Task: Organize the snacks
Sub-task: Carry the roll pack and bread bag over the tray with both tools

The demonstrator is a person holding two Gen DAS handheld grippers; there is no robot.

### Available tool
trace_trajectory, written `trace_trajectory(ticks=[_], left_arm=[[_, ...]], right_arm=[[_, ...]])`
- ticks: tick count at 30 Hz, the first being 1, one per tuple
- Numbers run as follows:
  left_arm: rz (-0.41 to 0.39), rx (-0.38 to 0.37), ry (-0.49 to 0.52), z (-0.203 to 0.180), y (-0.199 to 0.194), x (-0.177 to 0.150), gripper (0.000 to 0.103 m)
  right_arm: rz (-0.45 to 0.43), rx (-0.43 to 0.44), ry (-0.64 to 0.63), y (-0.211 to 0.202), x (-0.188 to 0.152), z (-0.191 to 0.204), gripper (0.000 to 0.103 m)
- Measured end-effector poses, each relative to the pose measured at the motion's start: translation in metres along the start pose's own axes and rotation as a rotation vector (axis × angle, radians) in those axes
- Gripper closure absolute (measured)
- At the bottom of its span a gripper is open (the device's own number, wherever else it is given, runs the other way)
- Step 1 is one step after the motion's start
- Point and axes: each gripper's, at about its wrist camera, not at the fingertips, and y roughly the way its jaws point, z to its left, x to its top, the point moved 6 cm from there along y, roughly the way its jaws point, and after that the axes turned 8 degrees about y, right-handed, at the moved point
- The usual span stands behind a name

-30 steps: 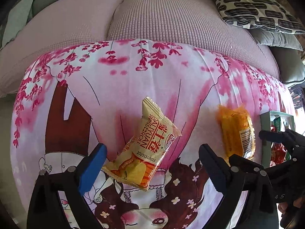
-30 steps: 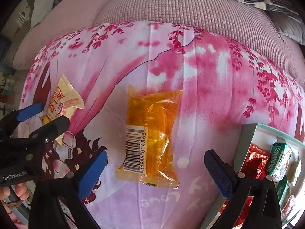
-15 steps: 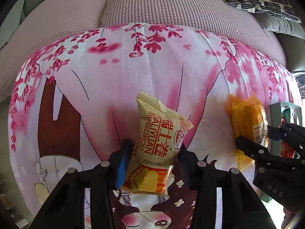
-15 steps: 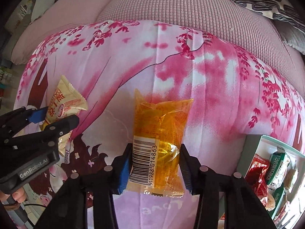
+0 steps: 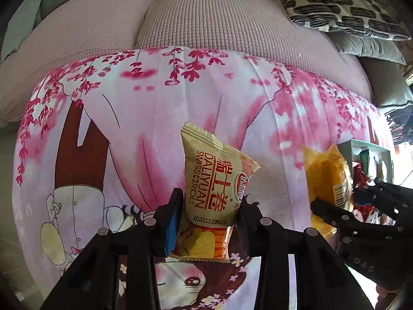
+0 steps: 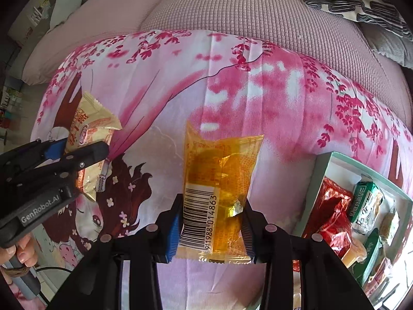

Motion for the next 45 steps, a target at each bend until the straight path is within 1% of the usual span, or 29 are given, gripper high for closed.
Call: trace_trajectory(ticks=[4,7,12,15,17,18,20,23,28,33,36,40,45], left_arm=[[-0.039,-0.063,-0.021,-0.021,-0.014,-0.012,0.063],[-0.060,-0.094,-0.039,-0.034,-0.021,-0.024,0.063],[-0.130,-0.091,-0.051,-0.042,-0.042,-0.039,0.063],[-0.185,-0.096,-0.060,-0.051,-0.054,-0.042,0.063],[-0.218,-0.109,-0.064,-0.059,-0.062,-0.047,0.063],[-0.233,-0.116,-0.067,-0.063,-0.066,-0.048,0.063],[-0.266,-0.128,-0.078,-0.071,-0.072,-0.051,0.063],[-0.296,-0.136,-0.098,-0.082,-0.076,-0.056,0.063],[-0.326,-0.154,-0.114,-0.104,-0.079,-0.065,0.063],[-0.343,-0.153,-0.083,-0.131,-0.077,-0.067,0.063],[-0.345,-0.165,-0.065,-0.147,-0.073,-0.066,0.063],[-0.327,-0.187,-0.027,-0.169,-0.063,-0.065,0.063],[-0.292,-0.217,0.038,-0.204,-0.049,-0.063,0.063]], right_arm=[[-0.044,0.053,0.029,-0.018,-0.015,-0.011,0.061],[-0.097,0.049,0.016,-0.030,-0.029,-0.019,0.060],[-0.137,0.025,-0.013,-0.045,-0.061,-0.031,0.061],[-0.177,0.033,-0.011,-0.052,-0.069,-0.041,0.061],[-0.212,0.048,0.010,-0.059,-0.077,-0.050,0.061],[-0.231,0.051,0.019,-0.056,-0.072,-0.047,0.061],[-0.271,0.054,0.047,-0.064,-0.079,-0.057,0.061],[-0.319,0.059,0.085,-0.070,-0.085,-0.067,0.061],[-0.382,0.060,0.143,-0.086,-0.103,-0.092,0.061],[-0.444,0.049,0.230,-0.096,-0.119,-0.124,0.061],[-0.479,0.040,0.312,-0.097,-0.129,-0.149,0.061],[-0.485,0.025,0.405,-0.092,-0.142,-0.180,0.061],[-0.489,0.003,0.462,-0.088,-0.152,-0.205,0.061]])
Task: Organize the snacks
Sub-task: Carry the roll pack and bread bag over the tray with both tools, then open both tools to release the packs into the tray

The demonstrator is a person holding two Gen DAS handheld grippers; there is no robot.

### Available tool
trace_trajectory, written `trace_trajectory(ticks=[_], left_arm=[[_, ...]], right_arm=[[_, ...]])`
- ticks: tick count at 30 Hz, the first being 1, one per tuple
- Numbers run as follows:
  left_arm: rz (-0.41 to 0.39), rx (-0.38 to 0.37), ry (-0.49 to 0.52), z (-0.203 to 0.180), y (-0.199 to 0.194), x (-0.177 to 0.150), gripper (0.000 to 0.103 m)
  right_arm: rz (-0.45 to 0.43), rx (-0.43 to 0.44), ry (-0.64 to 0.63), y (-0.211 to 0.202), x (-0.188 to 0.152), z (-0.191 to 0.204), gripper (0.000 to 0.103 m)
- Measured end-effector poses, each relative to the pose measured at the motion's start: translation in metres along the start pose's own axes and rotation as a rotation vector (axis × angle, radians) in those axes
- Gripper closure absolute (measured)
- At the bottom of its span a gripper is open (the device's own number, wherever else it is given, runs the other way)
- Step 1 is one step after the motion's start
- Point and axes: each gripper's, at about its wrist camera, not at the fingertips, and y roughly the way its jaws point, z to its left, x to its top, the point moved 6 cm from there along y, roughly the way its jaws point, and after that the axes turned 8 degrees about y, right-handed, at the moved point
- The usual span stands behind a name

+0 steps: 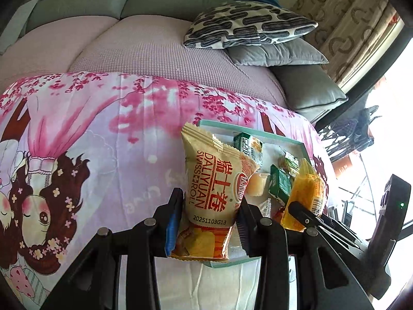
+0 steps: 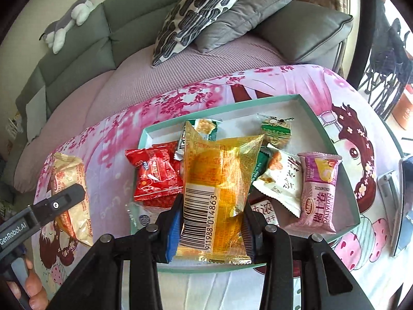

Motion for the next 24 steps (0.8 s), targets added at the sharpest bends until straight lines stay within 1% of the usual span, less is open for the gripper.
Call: trace_trajectory(ticks=[6,10,15,19,21,23,24], left_arm=[[0.029,-0.046,0.073,-0.042,0.022,0.008,0.063],[0.057,-0.062,0.092,-0.058,0.040,0.014,0.063],[0.102,-0.092,0.078,-0.065,0.061,0.016,0.063],[0.119,-0.097,0.068,-0.066,0.068,0.016,0.062],[0.127,-0.112,0.052,-0.065,0.069,0.016,0.062],[0.127,-0.120,0.039,-0.062,0.067,0.015,0.060],[0.126,-0.125,0.035,-0.061,0.065,0.015,0.055]], right_arm=[[0.009,-0.015,0.012,0.007,0.001,-0.012,0.061],[0.015,-0.021,0.005,0.012,0.001,-0.017,0.060],[0.018,-0.033,-0.003,0.016,0.002,-0.021,0.060],[0.025,-0.043,-0.012,0.020,0.003,-0.021,0.060],[0.031,-0.049,-0.020,0.022,0.002,-0.020,0.060],[0.029,-0.053,-0.023,0.022,0.002,-0.018,0.060],[0.027,-0.056,-0.023,0.022,0.002,-0.018,0.060]])
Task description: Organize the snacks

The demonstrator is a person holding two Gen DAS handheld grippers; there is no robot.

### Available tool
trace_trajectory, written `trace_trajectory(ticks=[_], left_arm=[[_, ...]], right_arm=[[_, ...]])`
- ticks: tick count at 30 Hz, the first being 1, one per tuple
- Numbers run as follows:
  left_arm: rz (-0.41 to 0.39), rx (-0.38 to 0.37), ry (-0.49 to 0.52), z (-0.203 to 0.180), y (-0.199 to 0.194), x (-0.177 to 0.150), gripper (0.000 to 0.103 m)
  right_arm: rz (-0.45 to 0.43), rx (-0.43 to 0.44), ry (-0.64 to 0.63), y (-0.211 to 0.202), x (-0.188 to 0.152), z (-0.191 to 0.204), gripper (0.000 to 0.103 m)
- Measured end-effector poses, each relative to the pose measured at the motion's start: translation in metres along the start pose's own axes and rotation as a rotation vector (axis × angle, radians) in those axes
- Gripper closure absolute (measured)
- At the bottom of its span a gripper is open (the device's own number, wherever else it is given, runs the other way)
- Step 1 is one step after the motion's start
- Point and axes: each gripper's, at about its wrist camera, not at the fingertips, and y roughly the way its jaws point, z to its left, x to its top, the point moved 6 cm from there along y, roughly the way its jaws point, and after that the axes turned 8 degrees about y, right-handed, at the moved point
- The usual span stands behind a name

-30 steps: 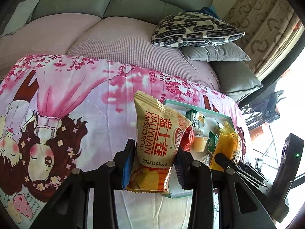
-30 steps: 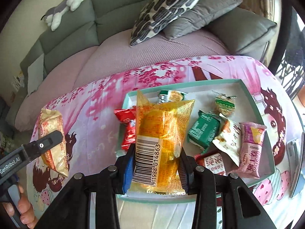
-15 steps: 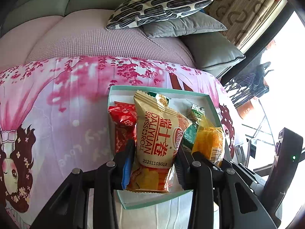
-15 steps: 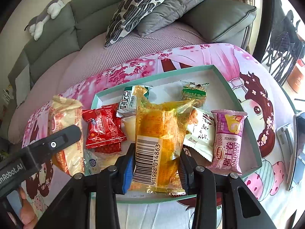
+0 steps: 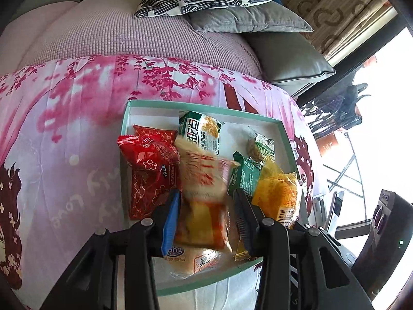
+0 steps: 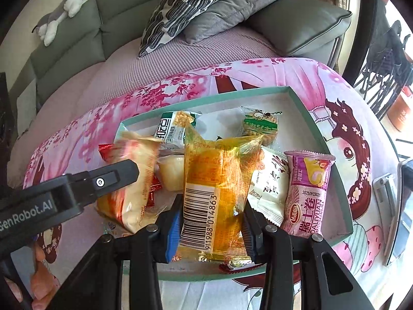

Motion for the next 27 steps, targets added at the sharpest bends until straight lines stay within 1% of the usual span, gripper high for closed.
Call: trace_trajectory(ticks=[1,3,4,5,6,8,10,12,13,14,16,18,22,27], left_arm=[[-0.003,-0.001,-0.004,0.001,-0.003,-0.001,0.050],[-0.013,-0.007,-0.009,0.002,-0.010,-0.002,0.049],[-0.019,-0.011,-0.012,0.002,-0.015,-0.004,0.049],[-0.029,-0.013,-0.015,0.004,-0.019,-0.005,0.047],[-0.039,-0.010,-0.021,0.006,-0.025,-0.007,0.046],[-0.058,0.017,-0.038,0.014,-0.034,-0.013,0.036],[-0.081,0.078,-0.045,0.026,-0.045,-0.022,0.032],[-0.111,0.169,-0.036,0.040,-0.056,-0.032,0.030],[-0.125,0.222,-0.029,0.047,-0.061,-0.038,0.023],[-0.139,0.272,-0.024,0.054,-0.065,-0.043,0.017],[-0.160,0.359,-0.016,0.068,-0.074,-0.054,0.011],[-0.153,0.407,-0.018,0.081,-0.079,-0.066,0.008],[-0.150,0.440,-0.031,0.095,-0.086,-0.081,0.008],[-0.183,0.461,-0.060,0.103,-0.094,-0.091,0.008]], right_arm=[[0.002,-0.002,0.001,0.000,0.000,0.000,0.060],[0.011,-0.001,0.009,0.001,-0.001,0.001,0.055],[0.012,0.000,0.012,0.001,-0.001,0.001,0.050],[0.008,0.000,0.013,-0.001,-0.001,0.002,0.039],[0.002,-0.002,0.011,-0.003,-0.002,0.003,0.033],[-0.005,-0.001,0.008,-0.006,-0.004,0.005,0.029],[-0.008,0.005,0.013,-0.009,-0.007,0.008,0.020],[-0.017,0.008,0.016,-0.013,-0.011,0.011,0.009],[-0.022,0.008,0.014,-0.015,-0.013,0.013,0.006],[-0.024,0.008,0.011,-0.017,-0.016,0.015,0.000],[-0.024,0.014,0.003,-0.019,-0.022,0.020,0.000],[-0.023,0.019,-0.005,-0.022,-0.029,0.027,0.000],[-0.035,0.020,-0.016,-0.028,-0.042,0.040,0.000],[-0.052,0.003,-0.064,-0.032,-0.057,0.056,0.000]])
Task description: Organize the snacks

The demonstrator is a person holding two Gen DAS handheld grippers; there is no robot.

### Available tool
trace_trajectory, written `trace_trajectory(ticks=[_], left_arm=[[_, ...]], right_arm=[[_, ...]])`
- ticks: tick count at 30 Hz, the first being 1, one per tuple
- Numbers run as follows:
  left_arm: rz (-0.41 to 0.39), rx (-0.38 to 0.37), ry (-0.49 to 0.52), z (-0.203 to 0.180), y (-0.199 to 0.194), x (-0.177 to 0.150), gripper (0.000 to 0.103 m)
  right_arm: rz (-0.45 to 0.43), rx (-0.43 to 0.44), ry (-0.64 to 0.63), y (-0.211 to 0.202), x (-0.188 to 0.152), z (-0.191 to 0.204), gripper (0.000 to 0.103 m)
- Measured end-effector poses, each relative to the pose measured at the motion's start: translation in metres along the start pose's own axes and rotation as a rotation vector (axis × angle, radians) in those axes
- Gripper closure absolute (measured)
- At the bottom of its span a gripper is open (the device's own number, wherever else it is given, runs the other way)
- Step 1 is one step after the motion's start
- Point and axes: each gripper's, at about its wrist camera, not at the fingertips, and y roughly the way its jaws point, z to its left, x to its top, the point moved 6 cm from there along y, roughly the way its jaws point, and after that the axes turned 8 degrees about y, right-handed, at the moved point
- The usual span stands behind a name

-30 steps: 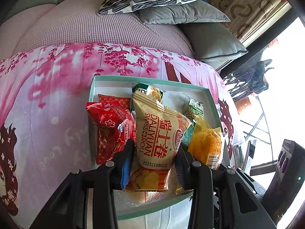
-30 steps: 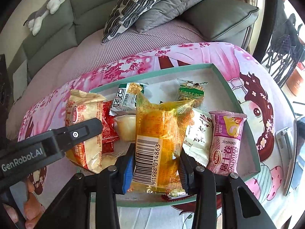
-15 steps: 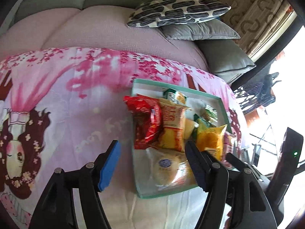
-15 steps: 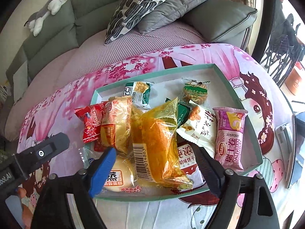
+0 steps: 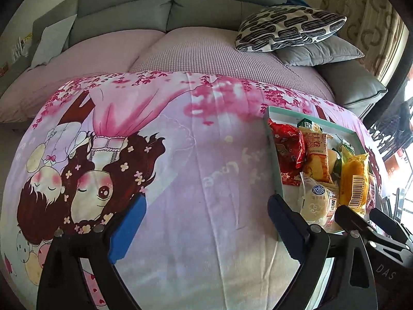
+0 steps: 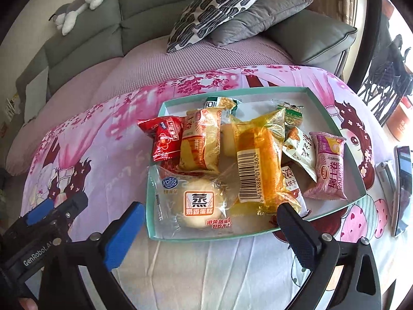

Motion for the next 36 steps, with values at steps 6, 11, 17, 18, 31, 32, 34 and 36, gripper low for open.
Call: trace_trajectory(ticks=[6,11,17,18,31,32,34,36], left_arm=[[-0.023,0.082,-0.021,0.017,-0.005,-0.005,0.008],[-0.013,0.132,-0.066,0.033,-0.002,-0.014,0.008],[0.047,0.111,-0.121,0.045,0.009,-0.029,0.008],[0.062,0.118,-0.123,0.047,0.012,-0.032,0.008],[0.102,0.133,-0.094,0.042,0.026,-0.041,0.008],[0.106,0.139,-0.085,0.041,0.026,-0.041,0.008],[0.111,0.153,-0.063,0.038,0.027,-0.042,0.008],[0.110,0.160,-0.043,0.033,0.027,-0.043,0.008]], right_arm=[[0.000,-0.014,-0.022,0.003,-0.014,0.013,0.000],[-0.002,-0.038,-0.042,0.009,-0.021,0.020,0.000],[-0.021,-0.055,-0.035,0.017,-0.020,0.019,0.000],[-0.024,-0.056,-0.031,0.018,-0.019,0.018,0.000],[-0.024,-0.079,-0.047,0.022,-0.029,0.002,0.000],[-0.023,-0.075,-0.045,0.022,-0.029,0.001,0.000],[-0.018,-0.070,-0.046,0.022,-0.031,-0.001,0.000],[-0.017,-0.072,-0.051,0.022,-0.032,-0.002,0.000]])
